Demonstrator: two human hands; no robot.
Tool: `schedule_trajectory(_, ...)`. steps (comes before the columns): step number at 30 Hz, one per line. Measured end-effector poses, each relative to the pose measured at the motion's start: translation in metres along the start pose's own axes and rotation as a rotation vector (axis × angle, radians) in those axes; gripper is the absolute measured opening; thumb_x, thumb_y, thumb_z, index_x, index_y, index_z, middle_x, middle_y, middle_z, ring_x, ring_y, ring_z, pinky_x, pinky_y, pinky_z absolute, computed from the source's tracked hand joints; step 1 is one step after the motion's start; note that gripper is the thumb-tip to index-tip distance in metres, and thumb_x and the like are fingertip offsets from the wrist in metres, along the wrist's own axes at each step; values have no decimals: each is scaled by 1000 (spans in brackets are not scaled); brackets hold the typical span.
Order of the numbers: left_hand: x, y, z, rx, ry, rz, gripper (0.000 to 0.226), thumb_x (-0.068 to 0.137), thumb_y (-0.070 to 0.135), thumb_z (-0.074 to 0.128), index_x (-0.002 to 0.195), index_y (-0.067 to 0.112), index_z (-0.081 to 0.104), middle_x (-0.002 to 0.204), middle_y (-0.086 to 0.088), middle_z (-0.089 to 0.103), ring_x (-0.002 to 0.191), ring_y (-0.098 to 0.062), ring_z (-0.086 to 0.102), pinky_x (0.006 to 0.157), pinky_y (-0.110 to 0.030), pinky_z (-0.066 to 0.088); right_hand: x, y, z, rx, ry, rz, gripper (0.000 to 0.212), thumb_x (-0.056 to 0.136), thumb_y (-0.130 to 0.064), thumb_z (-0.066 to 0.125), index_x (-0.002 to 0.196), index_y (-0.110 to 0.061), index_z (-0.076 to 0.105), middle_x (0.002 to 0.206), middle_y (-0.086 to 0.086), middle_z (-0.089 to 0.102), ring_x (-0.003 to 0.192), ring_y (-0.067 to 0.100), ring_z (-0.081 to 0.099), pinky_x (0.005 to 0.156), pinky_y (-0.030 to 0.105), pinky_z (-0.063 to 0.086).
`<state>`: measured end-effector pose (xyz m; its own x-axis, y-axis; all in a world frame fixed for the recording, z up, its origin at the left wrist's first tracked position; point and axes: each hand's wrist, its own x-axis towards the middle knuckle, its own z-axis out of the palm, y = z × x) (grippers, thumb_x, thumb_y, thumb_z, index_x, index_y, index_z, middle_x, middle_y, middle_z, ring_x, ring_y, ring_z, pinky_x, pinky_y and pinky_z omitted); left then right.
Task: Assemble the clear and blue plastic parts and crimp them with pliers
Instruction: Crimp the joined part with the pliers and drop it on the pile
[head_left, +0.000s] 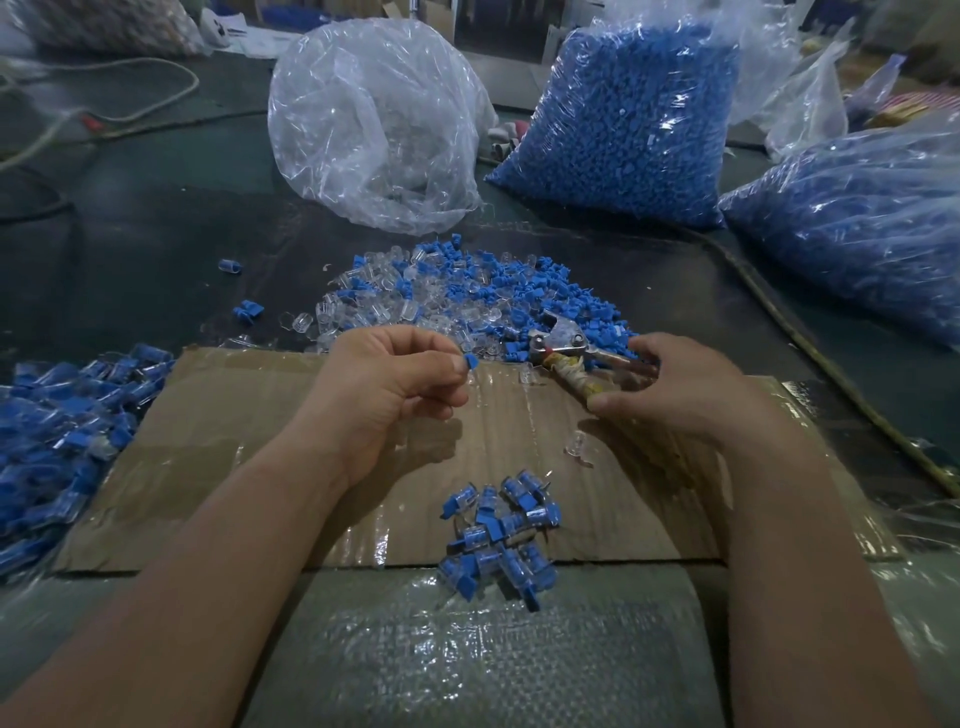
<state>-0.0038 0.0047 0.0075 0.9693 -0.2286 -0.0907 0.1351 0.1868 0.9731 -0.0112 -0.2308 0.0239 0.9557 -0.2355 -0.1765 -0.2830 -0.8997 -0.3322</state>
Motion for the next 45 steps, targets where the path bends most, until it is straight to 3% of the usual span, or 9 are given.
schedule_trajectory(5, 0, -1, -1, -11, -12, 5, 10, 56, 7, 67, 65, 6, 63, 55, -6, 63, 48, -12, 60, 45, -18, 49, 3, -4, 3, -133, -84, 21, 79, 59, -59, 74, 122, -21, 46, 114, 3, 45, 103, 20, 42, 93, 41, 41)
schedule_trajectory(11, 2, -4, -2, -26, -16, 4, 10, 56, 7, 66, 66, 6, 63, 56, -6, 63, 50, -13, 61, 47, -18, 50, 0, -4, 0, 12, -59, 12, 40, 61, -45, 79, 87, -26, 55, 85, -7, 51, 74, 8, 44, 56, 25, 34)
schedule_trajectory(16, 5, -6, -5, -18, 1, 4, 7, 71, -2, 61, 75, 3, 59, 57, -5, 64, 52, -11, 62, 46, -17, 49, -3, -11, 2, 62, 110, -52, 18, 64, -28, 73, 79, -23, 64, 73, -8, 58, 68, 7, 50, 54, 22, 40)
schedule_trajectory(20, 5, -7, -4, -62, 37, 25, 10, 79, -7, 55, 77, 3, 57, 57, -5, 64, 51, -11, 62, 46, -16, 49, -7, -18, 2, 108, 272, -171, 19, 71, -10, 65, 90, -13, 64, 77, 2, 60, 73, 19, 54, 65, 31, 44)
schedule_trajectory(22, 5, -6, -3, -94, 44, 54, 7, 75, -3, 58, 78, 4, 57, 58, -4, 64, 52, -11, 62, 48, -16, 49, -8, -21, 5, 184, 359, -231, 24, 74, 2, 55, 94, -9, 65, 75, 3, 60, 72, 20, 54, 64, 34, 43)
schedule_trajectory(25, 5, -6, -3, -103, 56, 124, 14, 65, 8, 60, 78, 6, 57, 60, -1, 66, 57, -11, 64, 53, -17, 52, -11, -24, 10, 288, 437, -302, 22, 77, 2, 57, 90, -15, 62, 78, -1, 57, 73, 16, 52, 65, 32, 42)
schedule_trajectory(29, 5, -5, -2, -111, 63, 179, 15, 64, 11, 61, 78, 8, 58, 62, 1, 67, 60, -9, 64, 55, -18, 53, -9, -28, 16, 158, 403, -416, 32, 76, -3, 66, 106, -12, 59, 93, -5, 45, 89, 11, 45, 76, 20, 30)
schedule_trajectory(34, 5, -5, -1, -92, 89, 219, 16, 65, 12, 62, 80, 7, 58, 66, 1, 66, 62, -9, 64, 56, -17, 52, -9, -36, 26, 68, 272, -505, 36, 80, -16, 67, 114, -15, 54, 101, -6, 42, 100, 16, 43, 88, 30, 37)
schedule_trajectory(45, 4, -5, 0, -21, 115, 267, 17, 65, 14, 61, 81, 8, 59, 65, 2, 67, 63, -8, 64, 58, -17, 52, -11, -39, 27, 113, 211, -526, 36, 82, -20, 66, 115, -17, 52, 98, -10, 38, 95, 6, 36, 79, 20, 26)
